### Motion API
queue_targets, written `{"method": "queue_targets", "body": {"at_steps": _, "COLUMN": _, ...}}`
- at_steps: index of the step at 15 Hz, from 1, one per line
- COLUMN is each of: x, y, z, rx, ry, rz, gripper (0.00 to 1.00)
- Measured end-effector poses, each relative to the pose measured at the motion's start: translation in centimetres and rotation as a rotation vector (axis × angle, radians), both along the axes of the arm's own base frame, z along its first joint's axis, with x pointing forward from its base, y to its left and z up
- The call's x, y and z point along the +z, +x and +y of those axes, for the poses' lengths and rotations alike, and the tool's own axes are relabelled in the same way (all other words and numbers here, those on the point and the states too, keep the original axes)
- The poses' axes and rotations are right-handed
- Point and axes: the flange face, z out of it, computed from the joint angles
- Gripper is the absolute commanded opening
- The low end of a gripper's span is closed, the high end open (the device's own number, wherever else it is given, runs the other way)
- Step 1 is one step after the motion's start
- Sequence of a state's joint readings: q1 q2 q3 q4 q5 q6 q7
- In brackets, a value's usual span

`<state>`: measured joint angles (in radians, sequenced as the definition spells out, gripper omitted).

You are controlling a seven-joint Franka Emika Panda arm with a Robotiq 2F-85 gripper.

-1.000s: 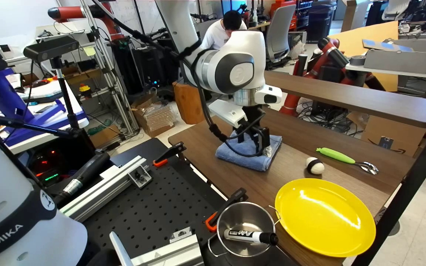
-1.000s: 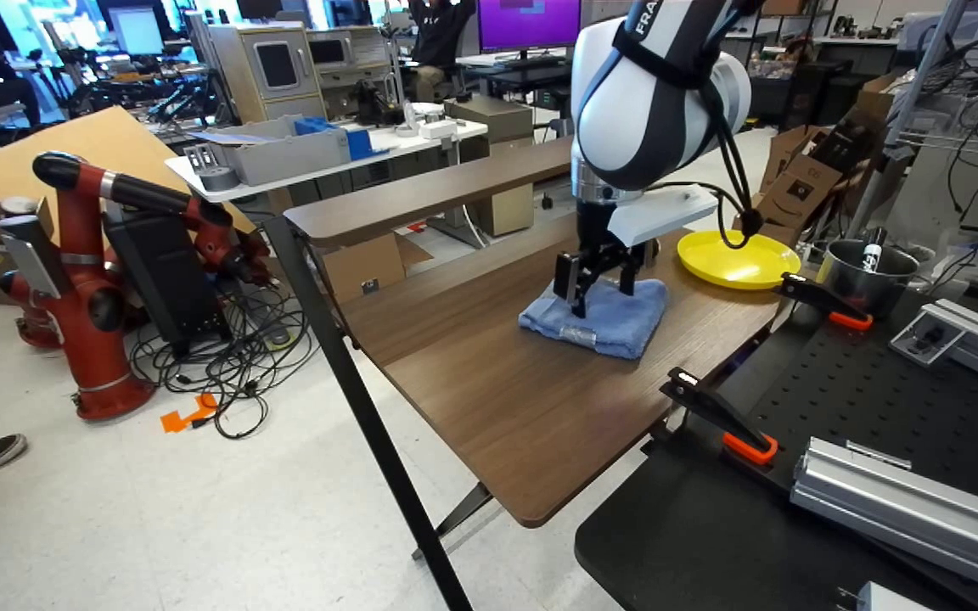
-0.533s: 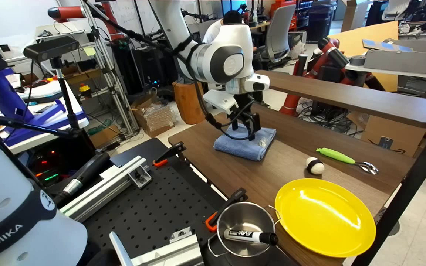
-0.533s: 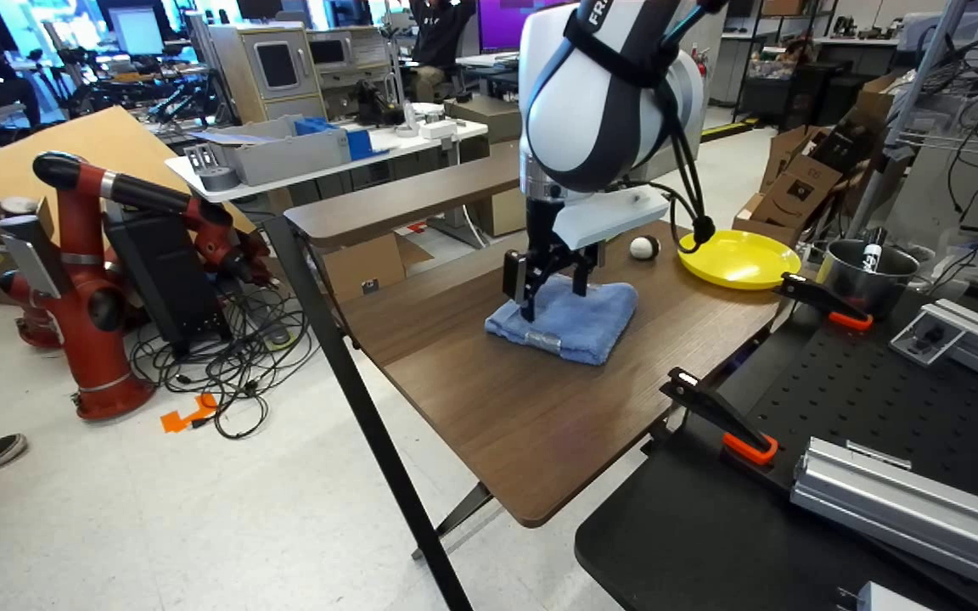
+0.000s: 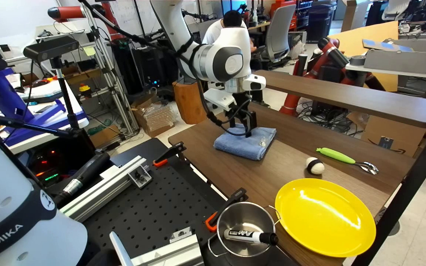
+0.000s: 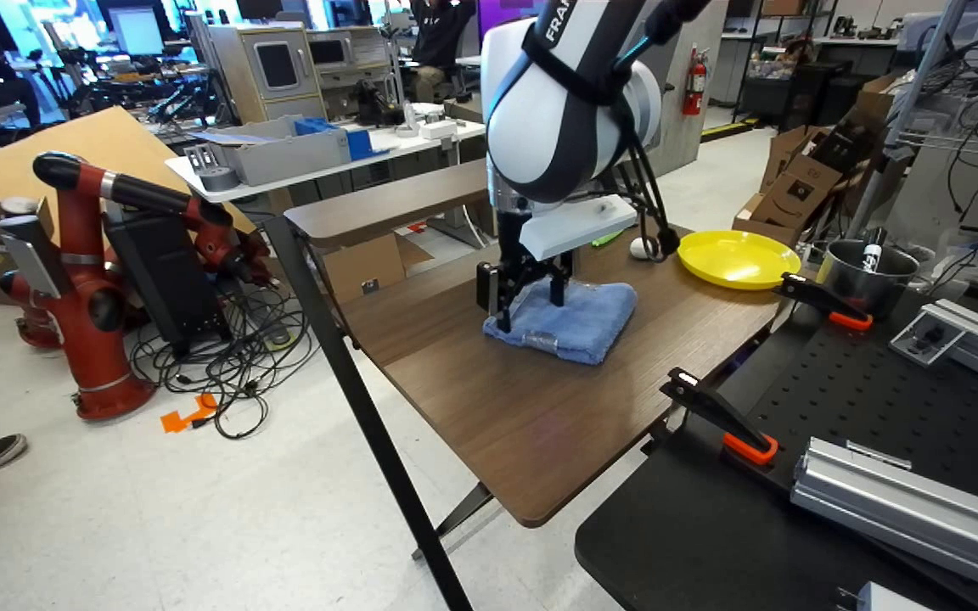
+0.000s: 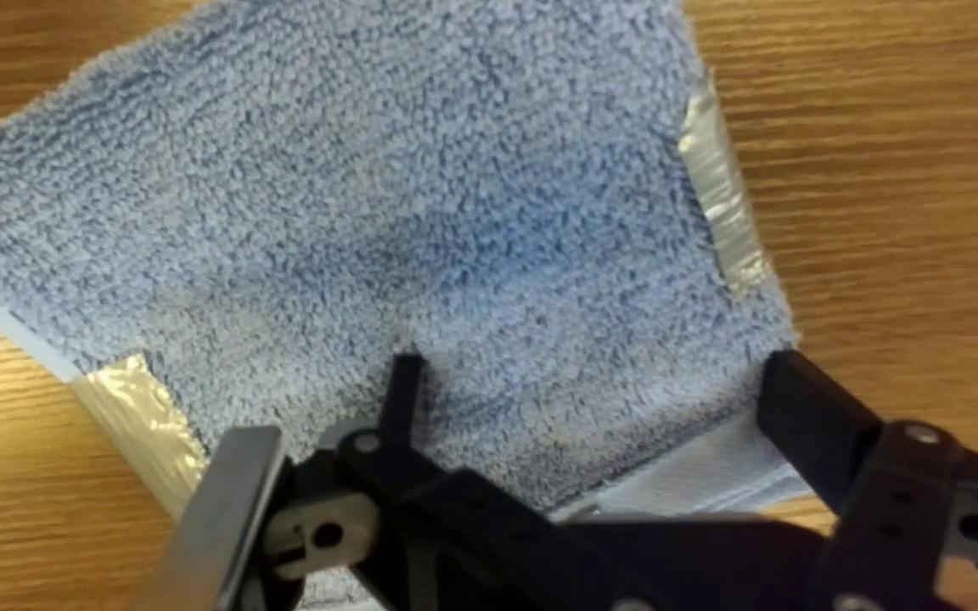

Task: Slide the towel to the left side of the desk

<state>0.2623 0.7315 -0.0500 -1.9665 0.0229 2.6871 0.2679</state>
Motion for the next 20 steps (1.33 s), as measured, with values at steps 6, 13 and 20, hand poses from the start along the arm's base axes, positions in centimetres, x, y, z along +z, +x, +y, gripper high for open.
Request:
{"method": "queue_targets", "body": {"at_steps": 6, "x": 0.0, "y": 1.5, "z": 0.7, "rx": 0.001, "ry": -0.003, "rz": 0.027, "gripper": 1.00}}
{"method": "queue_targets", "body": {"at_steps": 13, "x": -0.1, "y": 2.7, "z": 3.4, "rx": 0.025, "ry": 0.017, "rz": 0.027, "gripper": 1.00}}
{"method": "queue_targets", "body": {"at_steps": 20, "x": 0.1, "y": 3.3, "z": 7.8, "rx": 0.052, "ry": 0.038, "rz": 0.010, "gripper": 1.00}}
